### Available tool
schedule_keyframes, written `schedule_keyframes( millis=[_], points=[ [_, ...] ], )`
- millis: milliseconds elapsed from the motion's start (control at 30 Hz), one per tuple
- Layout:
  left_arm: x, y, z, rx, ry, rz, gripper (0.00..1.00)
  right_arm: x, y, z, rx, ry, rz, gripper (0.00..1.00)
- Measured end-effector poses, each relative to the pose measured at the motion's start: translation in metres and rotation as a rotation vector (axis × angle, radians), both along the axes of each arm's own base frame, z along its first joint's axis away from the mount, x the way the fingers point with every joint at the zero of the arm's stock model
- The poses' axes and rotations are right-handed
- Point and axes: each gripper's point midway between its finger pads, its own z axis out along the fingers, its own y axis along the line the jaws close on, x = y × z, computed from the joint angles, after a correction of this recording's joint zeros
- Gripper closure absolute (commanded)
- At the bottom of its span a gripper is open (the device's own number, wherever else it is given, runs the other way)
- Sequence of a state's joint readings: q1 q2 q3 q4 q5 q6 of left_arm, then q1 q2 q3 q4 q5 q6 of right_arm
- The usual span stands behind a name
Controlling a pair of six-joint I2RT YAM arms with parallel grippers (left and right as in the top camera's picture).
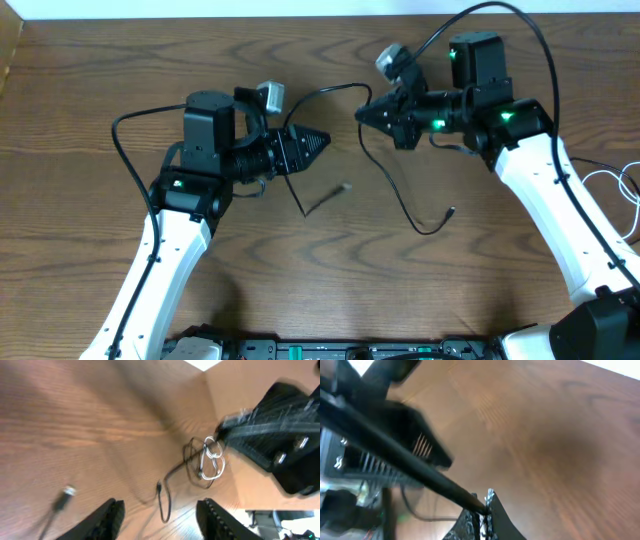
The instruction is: Untangle cables
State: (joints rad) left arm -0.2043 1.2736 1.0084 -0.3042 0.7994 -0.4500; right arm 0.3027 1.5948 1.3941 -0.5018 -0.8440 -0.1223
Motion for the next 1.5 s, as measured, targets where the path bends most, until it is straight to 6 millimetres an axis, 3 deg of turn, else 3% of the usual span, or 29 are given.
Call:
schedule_keyframes(
  millis=[100,200,333,500,667,767,867,933,1067,1200,1300,1400,1500],
  points=[
    [-0.008,0.002,-0.011,0.034,0.031,-0.02,0.2,0.021,-0.013,0.006,0.011,-0.01,-0.097,0.99],
    [-0.014,0.004,-0.018,0.068,0.031,-0.046,0.09,0.048,-0.041,0.014,0.045,0.0,-0.235,0.99],
    [-0.016,0.004,-0.02,0.084,0.019,-0.061,0.08,0.07,-0.077,0.016,0.079,0.066,-0.398,0.99],
    [-0.012,0.009,-0.024,0.128,-0.001,-0.044,0.07,0.091,-0.138,0.012,0.096,0.113,-0.585,0.99],
    [-0.009,0.035,-0.05,0.278,0.065,0.071,0.07,0.092,-0.181,-0.003,0.069,0.191,-0.714,0.99],
    [-0.012,0.052,-0.065,0.374,0.116,0.134,0.07,0.082,-0.213,-0.017,0.006,0.266,-0.812,0.99],
    [-0.014,0.064,-0.073,0.435,0.141,0.173,0.07,0.074,-0.244,-0.013,-0.079,0.291,-0.903,0.99],
    [-0.013,0.068,-0.075,0.456,0.143,0.187,0.07,0.072,-0.265,0.003,-0.121,0.266,-0.963,0.99],
    [-0.012,0.07,-0.076,0.467,0.141,0.198,0.07,0.068,-0.323,0.059,-0.158,0.15,-1.13,0.99],
    [-0.011,0.072,-0.076,0.476,0.14,0.206,0.07,0.052,-0.388,0.125,-0.145,-0.004,-1.313,0.99],
    [-0.011,0.072,-0.077,0.478,0.14,0.206,0.07,0.038,-0.423,0.158,-0.144,-0.091,-1.433,0.99],
    [-0.012,0.072,-0.077,0.479,0.143,0.206,0.07,0.025,-0.449,0.178,-0.154,-0.148,-1.533,0.99],
    [-0.013,0.073,-0.078,0.481,0.148,0.205,0.07,0.014,-0.461,0.173,-0.177,-0.116,-1.589,0.99]
  ],
)
